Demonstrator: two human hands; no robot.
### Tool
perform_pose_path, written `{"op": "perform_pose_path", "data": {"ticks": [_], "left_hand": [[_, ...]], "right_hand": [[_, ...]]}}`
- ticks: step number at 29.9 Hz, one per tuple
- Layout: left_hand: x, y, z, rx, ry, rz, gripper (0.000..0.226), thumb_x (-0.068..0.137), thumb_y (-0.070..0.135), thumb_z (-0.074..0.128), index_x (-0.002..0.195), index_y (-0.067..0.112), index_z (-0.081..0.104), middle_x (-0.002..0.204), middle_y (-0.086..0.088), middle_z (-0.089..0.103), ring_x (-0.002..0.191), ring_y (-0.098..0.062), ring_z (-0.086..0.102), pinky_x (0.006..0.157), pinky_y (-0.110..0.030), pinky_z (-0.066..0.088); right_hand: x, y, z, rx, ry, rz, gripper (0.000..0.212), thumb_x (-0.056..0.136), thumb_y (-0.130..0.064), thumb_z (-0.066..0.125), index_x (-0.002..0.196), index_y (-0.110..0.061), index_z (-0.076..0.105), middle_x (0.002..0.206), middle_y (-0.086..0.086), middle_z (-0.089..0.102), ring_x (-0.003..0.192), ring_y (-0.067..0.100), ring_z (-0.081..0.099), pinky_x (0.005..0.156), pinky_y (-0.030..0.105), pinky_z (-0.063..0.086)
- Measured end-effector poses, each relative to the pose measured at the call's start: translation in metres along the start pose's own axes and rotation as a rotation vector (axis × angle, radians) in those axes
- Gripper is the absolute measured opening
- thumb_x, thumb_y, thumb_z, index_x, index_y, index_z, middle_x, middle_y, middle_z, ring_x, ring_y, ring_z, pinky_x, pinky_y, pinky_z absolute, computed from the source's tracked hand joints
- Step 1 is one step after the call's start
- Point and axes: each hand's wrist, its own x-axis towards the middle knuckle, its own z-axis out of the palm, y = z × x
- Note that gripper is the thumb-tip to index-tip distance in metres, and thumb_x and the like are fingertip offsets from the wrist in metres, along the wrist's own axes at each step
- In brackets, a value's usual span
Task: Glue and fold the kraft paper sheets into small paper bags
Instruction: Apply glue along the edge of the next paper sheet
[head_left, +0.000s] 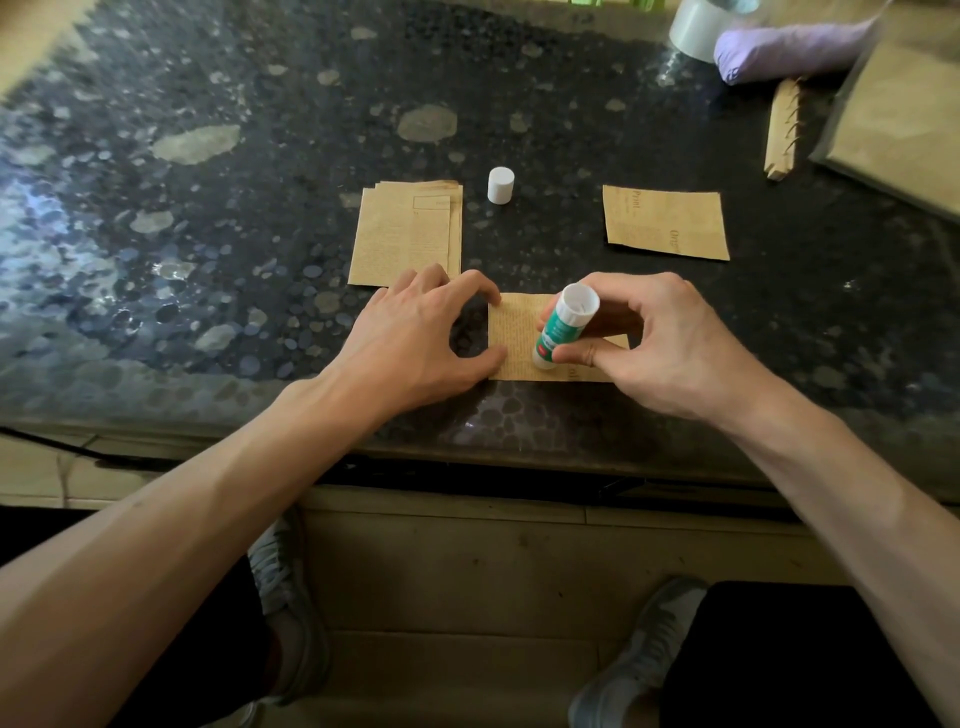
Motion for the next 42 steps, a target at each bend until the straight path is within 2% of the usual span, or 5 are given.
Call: {"op": "perform_pose_path", "data": {"ticks": [18, 24, 28, 35, 42], "left_hand": [[0.0, 0.001, -0.002, -0.003, -0.004, 0.002, 0.057, 0.083, 0.067, 0.058, 0.133, 0.042, 0.047, 0.107, 0.008, 0.046, 0.102, -0.012, 0.042, 0.085, -0.031, 0.034], [-0.001, 0.001, -0.002, -0.012, 0.0, 0.0, 0.056, 0.084, 0.066, 0.06, 0.132, 0.042, 0.048, 0.106, 0.007, 0.048, 0.103, -0.014, 0.045, 0.084, -0.031, 0.033], [-0.001, 0.001, -0.002, -0.015, -0.009, 0.001, 0.056, 0.085, 0.066, 0.061, 0.133, 0.041, 0.047, 0.108, 0.007, 0.049, 0.105, -0.015, 0.045, 0.084, -0.03, 0.033], [-0.001, 0.0, -0.003, -0.015, -0.007, -0.001, 0.057, 0.083, 0.067, 0.06, 0.132, 0.042, 0.048, 0.108, 0.007, 0.049, 0.107, -0.015, 0.047, 0.085, -0.03, 0.034], [0.0, 0.001, -0.002, -0.008, -0.019, -0.008, 0.059, 0.081, 0.069, 0.057, 0.133, 0.043, 0.046, 0.11, 0.007, 0.049, 0.107, -0.014, 0.047, 0.084, -0.03, 0.034]], "right_hand": [[-0.006, 0.002, -0.001, 0.051, -0.048, 0.014, 0.027, 0.084, -0.03, 0.083, 0.109, -0.031, 0.074, 0.105, -0.027, 0.069, 0.106, -0.012, 0.063, 0.087, 0.006, 0.048], [-0.013, 0.005, -0.004, 0.212, -0.014, 0.044, 0.024, 0.085, -0.027, 0.081, 0.108, -0.022, 0.076, 0.103, -0.017, 0.076, 0.102, -0.003, 0.07, 0.092, 0.016, 0.054], [-0.014, 0.011, -0.008, 0.365, 0.197, 0.057, 0.027, 0.09, -0.024, 0.079, 0.115, -0.015, 0.074, 0.109, -0.007, 0.077, 0.107, 0.006, 0.072, 0.094, 0.026, 0.058], [-0.004, 0.015, 0.004, 0.105, 0.194, 0.034, 0.03, 0.092, -0.034, 0.077, 0.12, -0.024, 0.071, 0.11, -0.015, 0.072, 0.106, 0.004, 0.068, 0.092, 0.034, 0.059], [-0.001, 0.012, 0.017, 0.065, 0.249, 0.019, 0.036, 0.089, -0.044, 0.079, 0.119, -0.027, 0.069, 0.11, -0.02, 0.07, 0.105, -0.004, 0.065, 0.088, 0.012, 0.052]]}}
